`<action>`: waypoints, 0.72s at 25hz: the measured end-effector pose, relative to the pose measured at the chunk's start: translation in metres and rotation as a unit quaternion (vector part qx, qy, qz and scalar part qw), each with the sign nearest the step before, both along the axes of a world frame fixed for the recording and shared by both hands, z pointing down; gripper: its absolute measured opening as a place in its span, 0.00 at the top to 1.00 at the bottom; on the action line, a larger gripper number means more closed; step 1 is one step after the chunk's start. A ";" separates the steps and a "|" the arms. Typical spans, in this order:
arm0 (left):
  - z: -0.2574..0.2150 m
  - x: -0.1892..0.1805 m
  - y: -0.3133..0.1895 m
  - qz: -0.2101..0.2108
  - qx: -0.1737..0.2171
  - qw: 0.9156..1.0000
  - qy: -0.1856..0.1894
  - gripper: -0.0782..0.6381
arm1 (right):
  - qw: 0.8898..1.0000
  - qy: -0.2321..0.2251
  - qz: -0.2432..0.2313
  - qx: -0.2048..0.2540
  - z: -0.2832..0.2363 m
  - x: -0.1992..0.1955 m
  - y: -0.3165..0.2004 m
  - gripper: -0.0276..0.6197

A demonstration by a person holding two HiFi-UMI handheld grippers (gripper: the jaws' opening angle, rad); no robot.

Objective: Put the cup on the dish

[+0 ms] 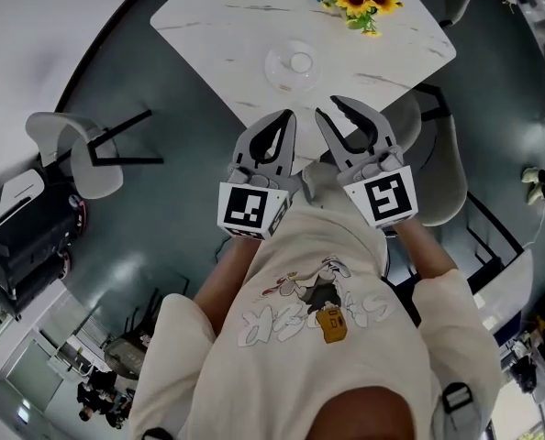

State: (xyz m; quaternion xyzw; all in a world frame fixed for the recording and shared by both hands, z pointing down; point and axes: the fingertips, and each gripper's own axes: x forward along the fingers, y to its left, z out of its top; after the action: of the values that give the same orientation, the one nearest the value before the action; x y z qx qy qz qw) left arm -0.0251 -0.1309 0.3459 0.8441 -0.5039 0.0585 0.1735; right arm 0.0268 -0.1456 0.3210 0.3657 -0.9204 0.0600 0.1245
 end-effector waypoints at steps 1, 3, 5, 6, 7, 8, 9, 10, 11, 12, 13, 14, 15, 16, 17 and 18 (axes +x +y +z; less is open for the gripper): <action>-0.002 0.000 0.001 -0.003 0.001 1.000 0.001 0.89 | 1.000 -0.004 0.005 0.009 -0.006 0.002 0.000 0.83; -0.006 -0.002 0.006 -0.006 0.002 1.000 0.000 0.89 | 1.000 -0.012 0.013 0.023 -0.015 0.006 0.001 0.88; -0.010 -0.002 0.010 -0.006 0.003 1.000 0.000 0.89 | 0.999 -0.022 0.019 0.026 -0.021 0.009 0.003 0.89; -0.014 -0.001 0.012 -0.005 0.004 1.000 0.000 0.89 | 0.999 -0.026 0.024 0.026 -0.023 0.011 0.003 0.89; -0.018 0.001 0.014 -0.004 0.007 1.000 0.000 0.89 | 0.999 -0.029 0.030 0.027 -0.025 0.015 0.004 0.93; -0.021 0.003 0.015 -0.003 0.011 1.000 0.001 0.89 | 0.998 -0.029 0.036 0.030 -0.027 0.019 0.004 0.95; -0.025 0.004 0.015 -0.003 0.015 1.000 0.002 0.89 | 0.998 -0.030 0.040 0.033 -0.029 0.023 0.005 0.95; -0.029 0.006 0.015 -0.003 0.020 1.000 0.003 0.89 | 0.998 -0.031 0.043 0.037 -0.031 0.025 0.006 0.95; -0.032 0.007 0.015 -0.003 0.024 1.000 0.005 0.89 | 0.998 -0.032 0.045 0.039 -0.033 0.026 0.008 0.95; -0.035 0.008 0.015 -0.003 0.027 1.000 0.006 0.89 | 0.998 -0.034 0.046 0.040 -0.036 0.026 0.010 0.95; -0.039 0.010 0.015 -0.004 0.031 0.999 0.008 0.89 | 0.997 -0.039 0.046 0.041 -0.039 0.025 0.012 0.95; -0.042 0.011 0.016 -0.004 0.034 0.999 0.009 0.89 | 0.997 -0.046 0.044 0.041 -0.044 0.023 0.015 0.95; -0.045 0.012 0.017 -0.004 0.036 0.999 0.011 0.89 | 0.997 -0.052 0.042 0.040 -0.047 0.022 0.017 0.95; -0.046 0.013 0.018 -0.004 0.037 0.999 0.013 0.89 | 0.997 -0.054 0.038 0.039 -0.049 0.021 0.019 0.95; -0.048 0.015 0.018 -0.004 0.037 0.999 0.015 0.89 | 0.997 -0.052 0.035 0.037 -0.049 0.020 0.021 0.95; -0.048 0.016 0.018 -0.004 0.037 0.999 0.015 0.89 | 0.998 -0.049 0.032 0.034 -0.048 0.020 0.022 0.95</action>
State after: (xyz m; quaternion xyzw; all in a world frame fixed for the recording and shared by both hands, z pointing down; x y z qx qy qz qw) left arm -0.0090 -0.1127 0.2977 0.8490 -0.5060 0.0263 0.1497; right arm 0.0470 -0.1238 0.2734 0.3959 -0.9147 0.0502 0.0646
